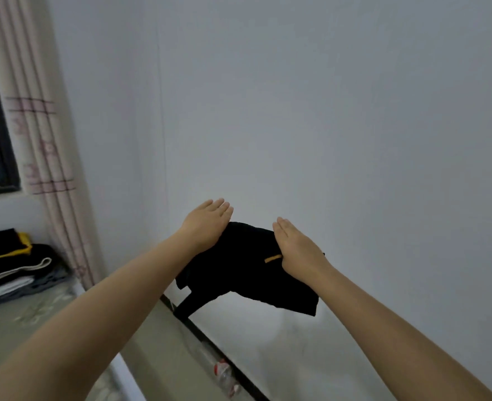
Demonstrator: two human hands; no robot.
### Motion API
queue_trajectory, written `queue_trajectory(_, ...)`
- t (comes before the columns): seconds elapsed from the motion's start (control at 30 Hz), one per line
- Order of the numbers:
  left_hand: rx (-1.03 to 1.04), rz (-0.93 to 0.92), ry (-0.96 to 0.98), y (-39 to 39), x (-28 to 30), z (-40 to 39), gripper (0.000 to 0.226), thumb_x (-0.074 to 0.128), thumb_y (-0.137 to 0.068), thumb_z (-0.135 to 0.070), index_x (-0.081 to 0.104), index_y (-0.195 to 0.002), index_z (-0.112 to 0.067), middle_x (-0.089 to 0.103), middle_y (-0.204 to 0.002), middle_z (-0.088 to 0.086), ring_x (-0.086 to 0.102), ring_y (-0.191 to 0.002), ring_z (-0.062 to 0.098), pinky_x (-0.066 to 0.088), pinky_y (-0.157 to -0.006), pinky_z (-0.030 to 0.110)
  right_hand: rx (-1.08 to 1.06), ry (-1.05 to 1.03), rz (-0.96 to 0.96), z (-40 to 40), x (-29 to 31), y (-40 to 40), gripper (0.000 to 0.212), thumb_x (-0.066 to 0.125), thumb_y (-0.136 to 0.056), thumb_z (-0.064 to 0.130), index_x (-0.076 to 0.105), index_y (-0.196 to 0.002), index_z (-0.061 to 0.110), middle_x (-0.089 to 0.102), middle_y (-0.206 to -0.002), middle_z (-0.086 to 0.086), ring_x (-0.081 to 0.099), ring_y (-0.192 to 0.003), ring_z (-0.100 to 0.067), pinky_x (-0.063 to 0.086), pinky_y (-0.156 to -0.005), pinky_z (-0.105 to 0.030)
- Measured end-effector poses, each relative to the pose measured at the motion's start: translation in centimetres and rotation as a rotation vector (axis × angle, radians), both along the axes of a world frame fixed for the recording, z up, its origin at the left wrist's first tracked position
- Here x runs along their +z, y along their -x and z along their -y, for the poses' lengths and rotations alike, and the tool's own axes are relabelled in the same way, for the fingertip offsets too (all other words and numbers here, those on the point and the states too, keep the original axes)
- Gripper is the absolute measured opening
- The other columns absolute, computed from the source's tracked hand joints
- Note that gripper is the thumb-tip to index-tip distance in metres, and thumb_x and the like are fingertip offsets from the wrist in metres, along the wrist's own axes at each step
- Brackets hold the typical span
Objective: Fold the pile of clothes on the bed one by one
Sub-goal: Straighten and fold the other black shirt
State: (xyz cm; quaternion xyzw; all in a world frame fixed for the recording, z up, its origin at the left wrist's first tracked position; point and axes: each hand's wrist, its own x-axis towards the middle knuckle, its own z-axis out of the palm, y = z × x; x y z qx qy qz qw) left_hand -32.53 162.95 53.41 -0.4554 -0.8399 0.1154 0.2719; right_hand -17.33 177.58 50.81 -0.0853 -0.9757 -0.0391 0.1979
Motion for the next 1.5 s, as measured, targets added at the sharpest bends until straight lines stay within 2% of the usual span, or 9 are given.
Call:
queue_trajectory(0.3, 0.202, 0.010, -0.090, 18.7, 1.9, -4.6, 0.050, 0.019, -0.099, -0.014, 0.002, -0.146, -0.005, 0.004, -0.155, 0.010, 0.001, -0.143, 0.022, -0.003, -0.115, 0.031, 0.190, -0.076, -0.020, -7.5, 3.6, 22.1, 0.065, 0.030, -0.086, -0.011, 0.003, -0.145, -0.001, 0.002, -0.154, -0.015, 0.002, -0.143, -0.023, 0.004, -0.114, -0.025)
queue_trajectory(0.53, 0.559, 0.116, -0.091, 26.2, -1.6, 0.9, 0.050, 0.017, -0.100, -0.016, -0.001, -0.146, -0.005, 0.001, -0.155, 0.011, 0.000, -0.143, 0.022, -0.003, -0.114, 0.031, 0.425, -0.177, 0.008, -3.6, 1.3, 37.3, 0.062, 0.035, -0.089, -0.005, 0.004, -0.142, -0.007, 0.004, -0.152, -0.024, 0.002, -0.142, -0.034, 0.003, -0.117, -0.036)
queue_trajectory(0.8, 0.814, 0.191, -0.032, 36.5, -5.3, 6.4, 0.051, 0.018, -0.100, -0.017, -0.002, -0.146, -0.007, -0.003, -0.155, 0.009, -0.005, -0.143, 0.020, -0.007, -0.114, 0.031, 0.779, -0.094, 0.157, 0.9, -4.8, 54.4, 0.067, 0.037, -0.087, -0.011, 0.001, -0.143, -0.005, 0.002, -0.153, -0.019, 0.004, -0.143, -0.026, 0.000, -0.116, -0.030)
queue_trajectory(1.07, 1.164, 0.160, 0.013, 43.8, -6.5, 12.6, 0.052, 0.018, -0.098, -0.012, -0.004, -0.146, -0.006, -0.002, -0.155, 0.008, -0.005, -0.143, 0.021, -0.006, -0.114, 0.031, 1.093, -0.004, 0.035, 9.2, -5.8, 67.4, 0.063, 0.038, -0.084, -0.011, 0.016, -0.142, -0.004, 0.014, -0.151, -0.020, 0.011, -0.142, -0.028, 0.010, -0.115, -0.031)
queue_trajectory(1.17, 1.263, 0.158, 0.026, 46.0, -6.8, 16.9, 0.051, 0.018, -0.099, -0.012, -0.001, -0.146, -0.005, 0.002, -0.155, 0.010, -0.001, -0.143, 0.022, -0.005, -0.114, 0.031, 1.224, -0.007, 0.032, 13.9, -6.9, 71.0, 0.056, 0.039, -0.084, -0.008, 0.026, -0.138, -0.002, 0.026, -0.146, -0.019, 0.017, -0.140, -0.028, 0.010, -0.114, -0.030)
queue_trajectory(1.27, 1.295, 0.159, 0.040, 49.4, -7.8, 21.4, 0.050, 0.018, -0.100, -0.015, 0.001, -0.146, -0.005, 0.003, -0.155, 0.010, -0.001, -0.143, 0.021, -0.005, -0.114, 0.031, 1.278, 0.000, 0.103, 18.6, -8.4, 75.2, 0.047, 0.042, -0.084, -0.007, 0.037, -0.130, 0.003, 0.037, -0.136, -0.013, 0.025, -0.136, -0.026, 0.025, -0.111, -0.034)
queue_trajectory(1.37, 1.321, 0.192, 0.040, 54.4, -9.8, 26.7, 0.050, 0.018, -0.099, -0.014, 0.000, -0.146, -0.006, 0.001, -0.155, 0.010, -0.002, -0.143, 0.021, -0.005, -0.114, 0.030, 1.316, -0.004, 0.162, 23.8, -9.4, 80.7, 0.036, 0.043, -0.080, -0.008, 0.045, -0.112, 0.008, 0.046, -0.120, -0.011, 0.038, -0.123, -0.025, 0.041, -0.095, -0.031)
queue_trajectory(1.43, 1.333, 0.232, 0.033, 57.8, -11.1, 30.3, 0.051, 0.018, -0.099, -0.013, -0.001, -0.146, -0.006, 0.001, -0.155, 0.009, -0.001, -0.143, 0.020, -0.005, -0.114, 0.030, 1.342, -0.039, 0.177, 27.3, -9.6, 84.3, 0.033, 0.043, -0.080, -0.008, 0.046, -0.108, 0.009, 0.048, -0.116, -0.012, 0.040, -0.119, -0.024, 0.035, -0.096, -0.026)
queue_trajectory(1.5, 1.358, 0.243, -0.012, 61.0, -12.0, 33.5, 0.051, 0.018, -0.099, -0.013, 0.000, -0.146, -0.007, 0.002, -0.155, 0.009, -0.001, -0.143, 0.020, -0.005, -0.114, 0.029, 1.358, -0.080, 0.167, 30.8, -9.6, 87.6, 0.034, 0.044, -0.082, -0.007, 0.046, -0.113, 0.006, 0.047, -0.121, -0.014, 0.036, -0.126, -0.027, 0.027, -0.107, -0.028)
